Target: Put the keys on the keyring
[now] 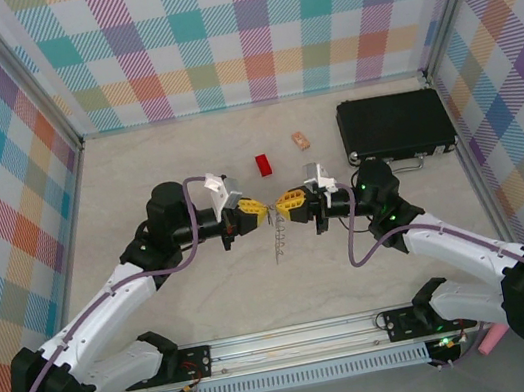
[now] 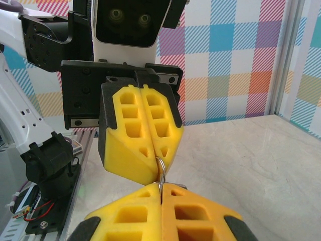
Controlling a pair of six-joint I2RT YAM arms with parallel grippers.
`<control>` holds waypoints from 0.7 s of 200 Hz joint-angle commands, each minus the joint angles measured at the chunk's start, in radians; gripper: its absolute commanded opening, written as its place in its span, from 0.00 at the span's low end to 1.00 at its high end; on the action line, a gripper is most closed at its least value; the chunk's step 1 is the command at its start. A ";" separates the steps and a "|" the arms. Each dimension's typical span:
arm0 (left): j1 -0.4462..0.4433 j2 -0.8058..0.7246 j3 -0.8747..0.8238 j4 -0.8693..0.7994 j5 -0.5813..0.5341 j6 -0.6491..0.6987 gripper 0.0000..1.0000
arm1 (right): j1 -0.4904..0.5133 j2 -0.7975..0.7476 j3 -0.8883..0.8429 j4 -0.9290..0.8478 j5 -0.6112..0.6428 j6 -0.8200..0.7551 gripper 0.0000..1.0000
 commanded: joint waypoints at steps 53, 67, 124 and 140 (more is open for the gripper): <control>0.013 -0.024 -0.012 0.056 -0.011 -0.028 0.00 | 0.004 -0.013 -0.003 0.058 0.014 0.000 0.00; 0.014 -0.024 -0.013 0.053 -0.013 -0.029 0.00 | 0.004 -0.018 -0.008 0.060 0.024 -0.001 0.00; 0.014 -0.025 -0.012 0.045 -0.013 -0.026 0.00 | 0.003 -0.027 -0.015 0.062 0.042 -0.004 0.00; 0.013 -0.024 -0.011 0.044 -0.013 -0.024 0.00 | 0.004 -0.026 -0.016 0.068 0.043 -0.004 0.00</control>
